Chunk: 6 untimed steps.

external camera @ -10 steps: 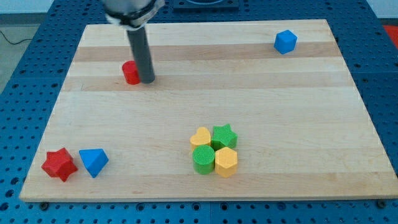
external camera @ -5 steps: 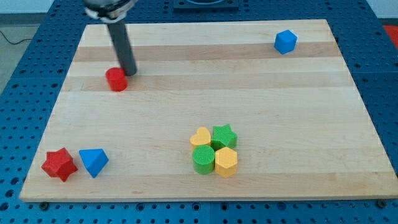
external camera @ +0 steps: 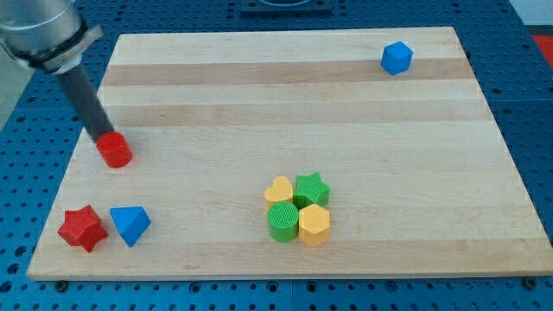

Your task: Push the red circle into the top side of the red star

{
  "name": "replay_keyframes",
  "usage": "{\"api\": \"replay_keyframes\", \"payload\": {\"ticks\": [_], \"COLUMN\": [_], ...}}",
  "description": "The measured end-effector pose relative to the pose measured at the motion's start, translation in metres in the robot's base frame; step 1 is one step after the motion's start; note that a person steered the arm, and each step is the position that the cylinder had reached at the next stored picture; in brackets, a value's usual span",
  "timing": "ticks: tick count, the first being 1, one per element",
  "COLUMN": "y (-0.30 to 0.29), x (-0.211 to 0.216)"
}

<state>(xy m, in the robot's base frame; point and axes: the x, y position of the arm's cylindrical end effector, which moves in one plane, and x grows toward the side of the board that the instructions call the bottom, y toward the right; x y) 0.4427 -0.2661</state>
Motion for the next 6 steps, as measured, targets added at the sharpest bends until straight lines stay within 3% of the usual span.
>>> {"api": "replay_keyframes", "payload": {"ticks": [1,3,4,6], "y": [-0.003,0.000,0.030,0.034], "x": [0.026,-0.028,-0.025,0.029]}}
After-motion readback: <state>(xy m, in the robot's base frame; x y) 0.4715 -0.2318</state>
